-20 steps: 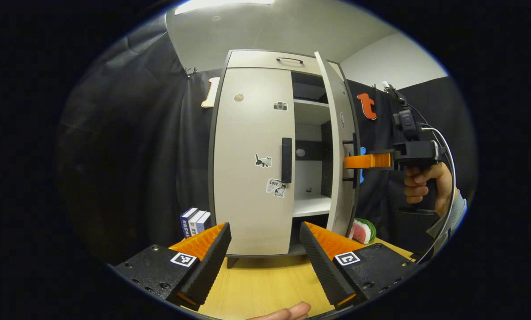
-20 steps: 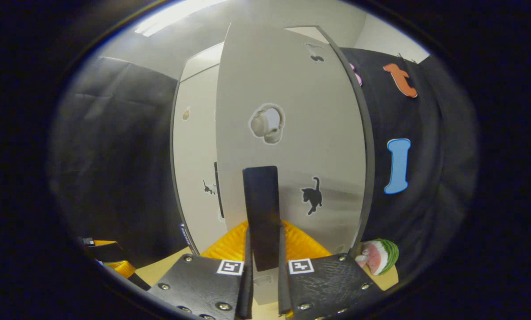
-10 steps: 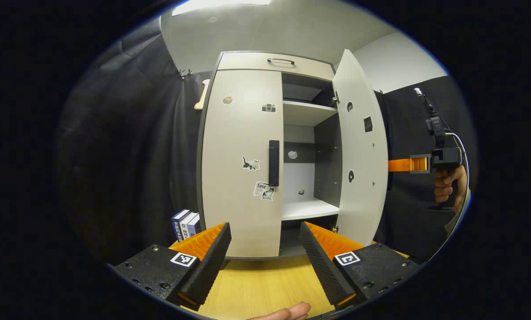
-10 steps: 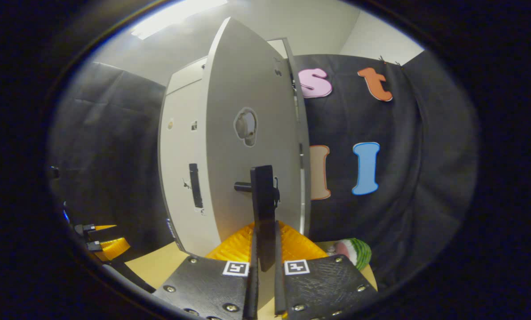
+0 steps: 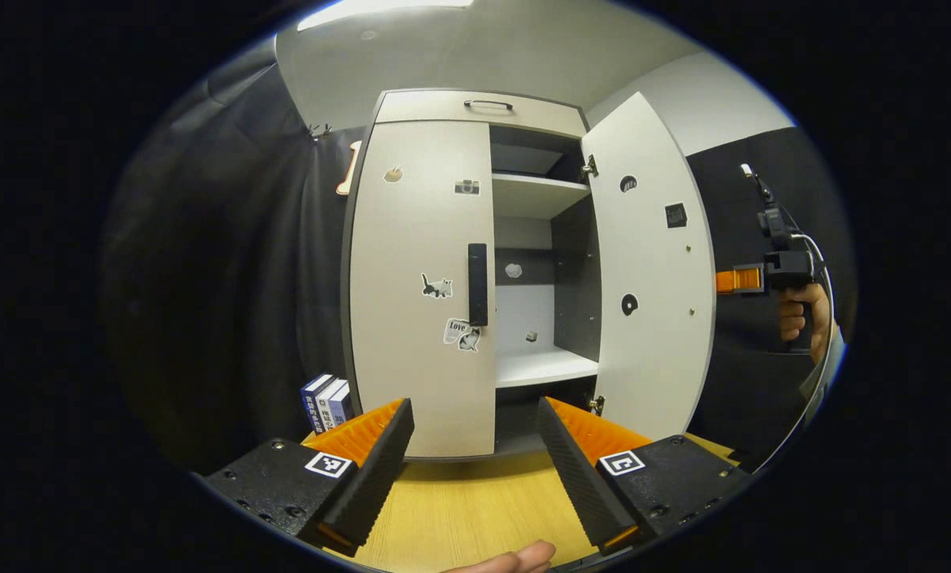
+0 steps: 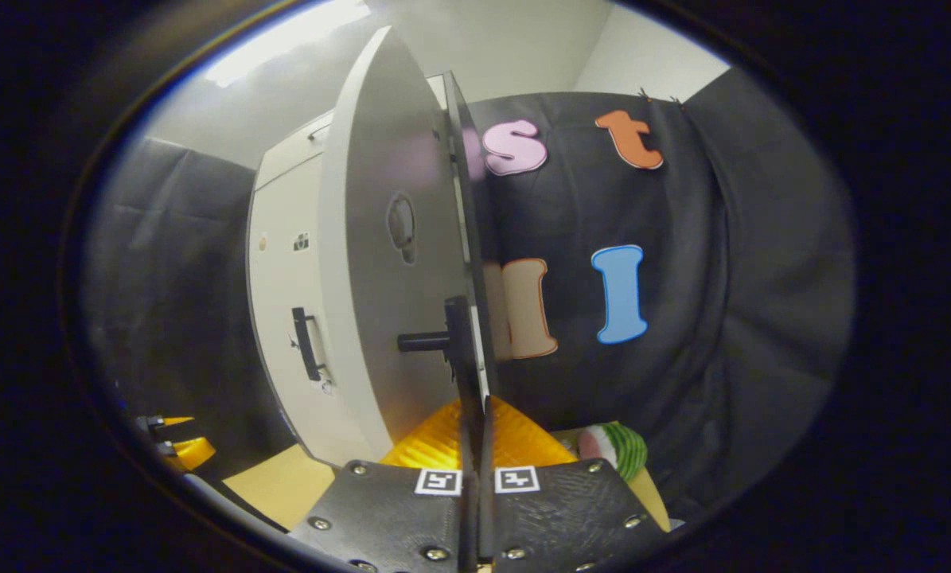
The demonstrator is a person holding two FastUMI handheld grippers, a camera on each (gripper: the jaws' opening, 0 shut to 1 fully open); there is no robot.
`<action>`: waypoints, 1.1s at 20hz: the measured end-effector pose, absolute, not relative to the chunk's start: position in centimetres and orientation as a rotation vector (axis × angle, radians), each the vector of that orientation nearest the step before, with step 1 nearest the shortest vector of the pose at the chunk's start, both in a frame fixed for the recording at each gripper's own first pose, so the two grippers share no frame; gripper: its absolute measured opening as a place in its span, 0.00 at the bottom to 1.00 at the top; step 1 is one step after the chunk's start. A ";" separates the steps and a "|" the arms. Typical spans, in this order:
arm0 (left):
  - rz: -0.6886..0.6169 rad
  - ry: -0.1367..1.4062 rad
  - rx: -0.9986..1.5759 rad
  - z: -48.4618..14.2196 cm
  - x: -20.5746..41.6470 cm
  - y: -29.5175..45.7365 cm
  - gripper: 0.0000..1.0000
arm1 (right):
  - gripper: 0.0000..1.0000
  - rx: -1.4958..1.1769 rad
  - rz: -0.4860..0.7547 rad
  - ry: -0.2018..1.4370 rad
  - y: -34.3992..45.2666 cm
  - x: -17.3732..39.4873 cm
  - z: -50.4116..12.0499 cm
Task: Open the right door of the double-door shoe cabinet with the right hand, and open the left door with the left hand.
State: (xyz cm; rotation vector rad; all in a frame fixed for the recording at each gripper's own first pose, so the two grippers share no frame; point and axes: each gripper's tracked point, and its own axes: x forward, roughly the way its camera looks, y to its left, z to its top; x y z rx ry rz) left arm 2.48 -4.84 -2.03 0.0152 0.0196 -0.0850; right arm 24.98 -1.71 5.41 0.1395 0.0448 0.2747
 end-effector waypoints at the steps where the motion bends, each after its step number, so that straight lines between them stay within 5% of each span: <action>1: -0.085 0.024 0.018 -2.2 2.5 -4.9 0.97 | 0.01 0.138 0.275 0.048 -1.3 24.9 5.4; 11: -0.056 -0.033 0.000 1.5 8.4 -4.5 0.97 | 0.05 0.013 0.196 0.014 -2.5 21.3 3.7; 15: -0.075 -0.044 -0.004 3.0 12.5 -5.5 0.97 | 0.67 0.044 0.137 -0.022 -3.3 17.9 3.1; 19: -0.079 -0.037 -0.027 3.6 16.7 -6.2 0.97 | 0.98 0.132 0.131 -0.045 -3.2 13.8 2.4; 22: -0.075 -0.045 -0.012 4.6 19.8 -6.7 0.97 | 0.98 0.173 0.137 -0.065 -3.1 10.6 2.2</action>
